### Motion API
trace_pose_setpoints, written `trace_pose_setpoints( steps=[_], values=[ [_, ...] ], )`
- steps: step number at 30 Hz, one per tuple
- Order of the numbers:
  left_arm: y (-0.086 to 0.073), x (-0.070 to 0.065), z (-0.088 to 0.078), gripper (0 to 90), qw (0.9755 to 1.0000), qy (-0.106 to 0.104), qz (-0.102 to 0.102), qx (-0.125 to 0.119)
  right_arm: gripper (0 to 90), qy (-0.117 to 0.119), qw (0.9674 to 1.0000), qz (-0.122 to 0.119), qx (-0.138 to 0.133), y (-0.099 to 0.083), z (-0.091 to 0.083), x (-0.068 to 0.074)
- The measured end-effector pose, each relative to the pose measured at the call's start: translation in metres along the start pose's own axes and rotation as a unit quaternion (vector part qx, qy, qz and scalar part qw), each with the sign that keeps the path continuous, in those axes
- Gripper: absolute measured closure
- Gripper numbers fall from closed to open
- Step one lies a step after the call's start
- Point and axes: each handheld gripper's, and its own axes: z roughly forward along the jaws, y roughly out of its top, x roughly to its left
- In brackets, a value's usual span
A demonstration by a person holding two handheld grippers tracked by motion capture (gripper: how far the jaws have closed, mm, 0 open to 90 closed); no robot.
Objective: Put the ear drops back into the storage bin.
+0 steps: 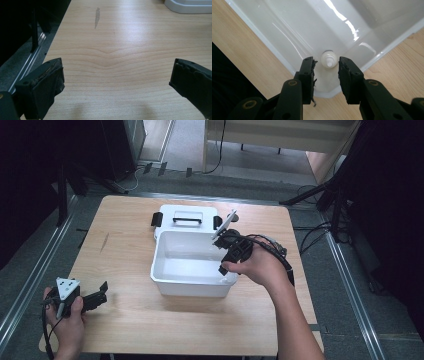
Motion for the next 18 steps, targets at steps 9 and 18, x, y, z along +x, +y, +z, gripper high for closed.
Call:
trace_pose_setpoints(
  steps=[9,18],
  values=[
    [0.0,0.0,0.0,0.0,1.0,0.001,0.002,0.0,65.6,-0.006,0.9998,0.015,-0.009,-0.014,-0.012,-0.011],
    [0.0,-0.001,0.0,0.0,1.0,0.002,0.003,-0.002,65.4,-0.019,0.9991,0.037,-0.01,-0.035,-0.017,-0.028]
  ],
)
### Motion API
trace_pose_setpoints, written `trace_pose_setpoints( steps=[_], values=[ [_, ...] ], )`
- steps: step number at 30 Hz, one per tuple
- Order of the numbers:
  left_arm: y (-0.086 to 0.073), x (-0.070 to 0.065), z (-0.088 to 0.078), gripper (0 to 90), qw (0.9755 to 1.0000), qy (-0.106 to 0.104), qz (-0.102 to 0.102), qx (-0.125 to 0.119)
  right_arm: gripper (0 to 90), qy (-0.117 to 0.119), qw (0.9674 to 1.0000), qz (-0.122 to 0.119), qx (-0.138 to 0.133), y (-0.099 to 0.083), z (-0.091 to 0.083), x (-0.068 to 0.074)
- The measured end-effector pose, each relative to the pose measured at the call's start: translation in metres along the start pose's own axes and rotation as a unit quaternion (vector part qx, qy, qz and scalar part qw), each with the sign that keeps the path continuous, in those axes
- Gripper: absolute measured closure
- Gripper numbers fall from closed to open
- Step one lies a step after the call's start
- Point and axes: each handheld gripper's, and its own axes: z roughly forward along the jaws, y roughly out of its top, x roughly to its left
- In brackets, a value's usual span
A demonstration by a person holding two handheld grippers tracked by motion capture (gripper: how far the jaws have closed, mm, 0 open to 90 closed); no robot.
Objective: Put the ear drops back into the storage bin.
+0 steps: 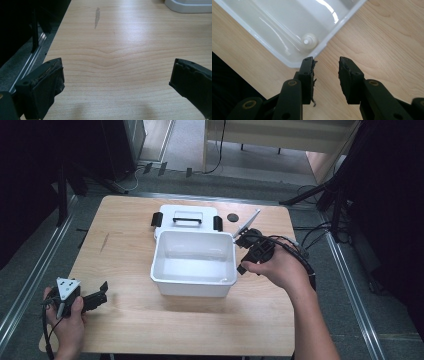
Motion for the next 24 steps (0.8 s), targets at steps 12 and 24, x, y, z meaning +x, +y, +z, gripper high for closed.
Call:
trace_pose_setpoints(
  steps=[12,24],
  values=[
    [0.0,0.0,0.0,0.0,1.0,-0.001,0.001,0.002,64.4,-0.002,0.9994,0.034,0.0,-0.023,-0.002,-0.022],
    [0.0,0.0,0.0,0.0,1.0,-0.001,0.001,0.002,12.7,-0.073,0.996,0.045,-0.025,-0.045,0.007,-0.036]
  ],
)
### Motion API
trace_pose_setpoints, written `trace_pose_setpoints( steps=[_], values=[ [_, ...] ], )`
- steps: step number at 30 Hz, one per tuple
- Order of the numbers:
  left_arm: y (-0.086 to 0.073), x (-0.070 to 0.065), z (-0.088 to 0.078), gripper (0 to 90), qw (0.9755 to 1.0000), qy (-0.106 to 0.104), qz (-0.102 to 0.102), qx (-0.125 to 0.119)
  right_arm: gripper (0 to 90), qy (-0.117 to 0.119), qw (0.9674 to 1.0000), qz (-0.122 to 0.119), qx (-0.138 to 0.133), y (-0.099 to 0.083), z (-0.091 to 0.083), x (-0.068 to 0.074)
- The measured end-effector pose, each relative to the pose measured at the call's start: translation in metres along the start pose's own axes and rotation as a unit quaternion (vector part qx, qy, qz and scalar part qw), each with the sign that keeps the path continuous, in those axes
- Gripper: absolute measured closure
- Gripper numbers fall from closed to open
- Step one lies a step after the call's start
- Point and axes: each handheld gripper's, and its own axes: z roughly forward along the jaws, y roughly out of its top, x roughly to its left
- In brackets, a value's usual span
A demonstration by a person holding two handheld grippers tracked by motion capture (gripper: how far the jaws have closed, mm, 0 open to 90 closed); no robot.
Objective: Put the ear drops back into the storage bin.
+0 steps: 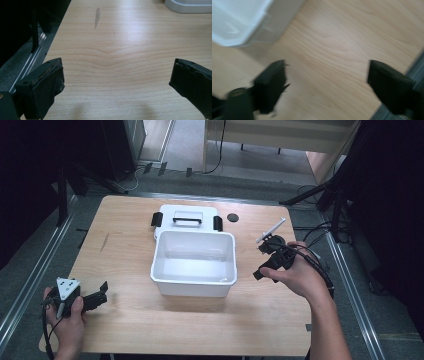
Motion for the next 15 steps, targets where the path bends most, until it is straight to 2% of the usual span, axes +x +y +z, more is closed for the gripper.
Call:
trace_pose_setpoints(
  steps=[1,2,3,5,11,15],
  values=[
    [0.0,0.0,0.0,0.0,1.0,0.0,0.0,0.0,8.4,-0.015,0.9999,0.007,0.003,-0.002,0.001,0.0],
    [0.0,0.0,0.0,0.0,1.0,0.0,-0.001,0.0,3.7,-0.043,0.999,0.014,0.006,-0.005,0.003,0.003],
    [0.0,0.0,0.0,0.0,1.0,0.0,0.0,0.0,0.0,-0.061,0.9981,0.007,0.004,-0.008,0.004,0.004],
    [0.0,0.0,0.0,0.0,1.0,0.0,0.0,0.0,0.0,-0.049,0.9984,0.029,-0.003,-0.013,0.006,0.001],
    [0.0,0.0,0.0,0.0,1.0,0.001,0.0,-0.001,0.0,-0.06,0.9955,0.066,-0.032,-0.031,0.016,-0.008],
    [0.0,0.0,0.0,0.0,1.0,0.001,0.0,-0.001,0.0,-0.067,0.9925,0.088,-0.052,-0.046,0.026,-0.013]
  ],
)
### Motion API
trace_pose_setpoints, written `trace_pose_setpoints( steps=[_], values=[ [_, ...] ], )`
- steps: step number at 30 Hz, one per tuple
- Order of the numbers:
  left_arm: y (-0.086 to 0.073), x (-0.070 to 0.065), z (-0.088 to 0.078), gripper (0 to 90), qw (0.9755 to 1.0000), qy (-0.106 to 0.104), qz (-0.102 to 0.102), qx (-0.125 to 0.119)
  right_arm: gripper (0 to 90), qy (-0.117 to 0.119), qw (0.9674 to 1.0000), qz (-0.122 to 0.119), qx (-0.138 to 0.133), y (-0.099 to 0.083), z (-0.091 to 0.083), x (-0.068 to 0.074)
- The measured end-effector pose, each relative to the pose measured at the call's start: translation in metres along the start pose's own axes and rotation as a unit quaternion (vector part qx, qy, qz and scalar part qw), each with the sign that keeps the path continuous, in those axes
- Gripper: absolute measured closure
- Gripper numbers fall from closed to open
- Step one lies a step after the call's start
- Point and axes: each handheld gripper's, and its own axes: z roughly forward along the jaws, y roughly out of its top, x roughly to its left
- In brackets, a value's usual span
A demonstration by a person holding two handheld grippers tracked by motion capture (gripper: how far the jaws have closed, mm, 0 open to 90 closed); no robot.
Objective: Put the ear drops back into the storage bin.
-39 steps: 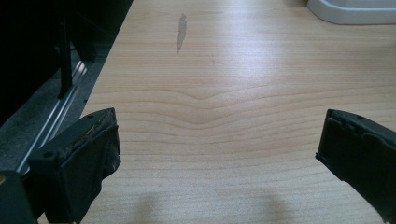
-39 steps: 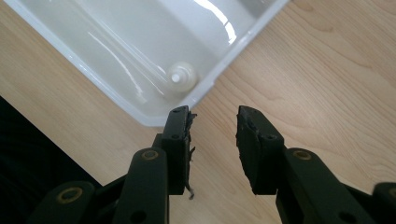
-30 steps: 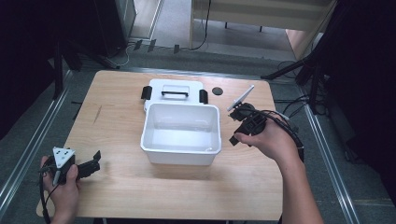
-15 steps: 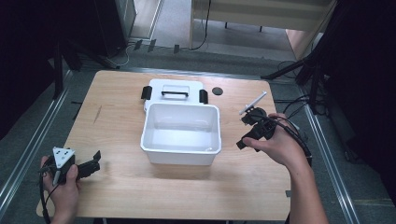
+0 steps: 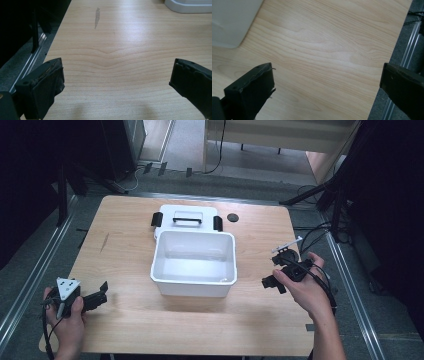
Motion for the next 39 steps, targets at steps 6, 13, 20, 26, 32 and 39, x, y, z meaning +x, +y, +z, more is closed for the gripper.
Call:
trace_pose_setpoints(
  steps=[6,13,20,26,32,39],
  values=[
    [0.0,0.0,0.0,0.0,1.0,0.0,0.002,0.0,0.0,0.007,0.9991,0.034,-0.026,-0.024,0.017,-0.01],
    [0.0,-0.001,0.0,0.0,1.0,-0.001,0.005,-0.002,0.0,0.006,0.9966,0.057,-0.059,-0.049,0.034,-0.015],
    [0.0,-0.001,0.0,0.0,1.0,0.0,0.005,-0.002,0.0,0.006,0.9915,0.08,-0.102,-0.073,0.046,-0.02],
    [0.0,-0.002,-0.001,0.0,1.0,0.0,0.006,-0.001,0.0,0.014,0.9864,0.092,-0.136,-0.097,0.057,-0.025],
    [0.0,-0.001,-0.001,0.0,1.0,-0.001,0.004,-0.003,0.0,0.034,0.9801,0.104,-0.166,-0.121,0.069,-0.031],
    [0.0,-0.002,-0.001,0.0,1.0,0.0,0.007,-0.002,0.0,0.043,0.9631,0.127,-0.233,-0.15,0.078,-0.035]
  ],
)
